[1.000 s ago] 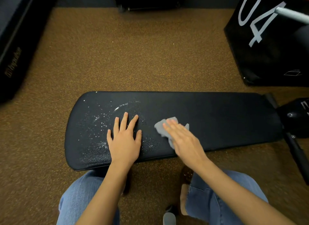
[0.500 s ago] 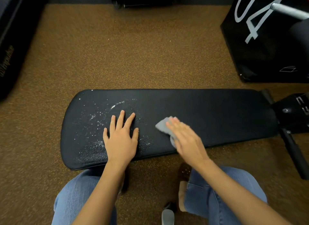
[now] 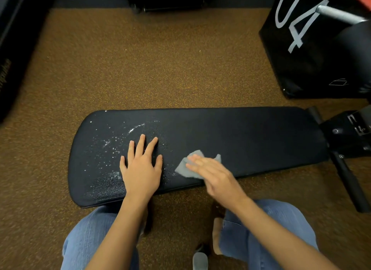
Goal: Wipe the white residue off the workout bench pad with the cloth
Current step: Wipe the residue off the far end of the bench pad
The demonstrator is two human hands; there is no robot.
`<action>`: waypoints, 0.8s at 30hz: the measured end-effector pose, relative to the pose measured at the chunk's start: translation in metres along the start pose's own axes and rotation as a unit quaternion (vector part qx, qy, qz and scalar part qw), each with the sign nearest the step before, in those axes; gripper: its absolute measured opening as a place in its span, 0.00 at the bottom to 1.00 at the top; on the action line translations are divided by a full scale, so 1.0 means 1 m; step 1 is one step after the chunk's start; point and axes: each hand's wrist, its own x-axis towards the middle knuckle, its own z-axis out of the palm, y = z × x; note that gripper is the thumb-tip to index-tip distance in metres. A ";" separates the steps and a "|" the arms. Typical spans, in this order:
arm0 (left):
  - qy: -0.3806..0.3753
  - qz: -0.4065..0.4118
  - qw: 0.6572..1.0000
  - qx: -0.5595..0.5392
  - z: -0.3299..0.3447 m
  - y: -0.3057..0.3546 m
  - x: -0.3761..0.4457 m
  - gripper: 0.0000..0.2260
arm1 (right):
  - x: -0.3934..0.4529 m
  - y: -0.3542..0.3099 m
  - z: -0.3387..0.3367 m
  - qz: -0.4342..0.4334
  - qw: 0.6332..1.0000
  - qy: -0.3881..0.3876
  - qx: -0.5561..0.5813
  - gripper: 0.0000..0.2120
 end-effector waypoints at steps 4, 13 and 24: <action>-0.005 -0.006 1.000 -0.004 0.000 0.002 0.000 0.23 | 0.004 0.024 -0.010 0.130 0.985 0.109 0.019 0.22; -0.013 -0.008 1.000 0.016 -0.009 0.003 0.004 0.23 | 0.007 -0.042 0.028 0.080 0.991 0.048 0.095 0.25; -0.033 -0.009 0.999 0.018 -0.015 0.003 0.006 0.22 | 0.011 -0.037 0.025 0.210 0.965 0.136 0.079 0.29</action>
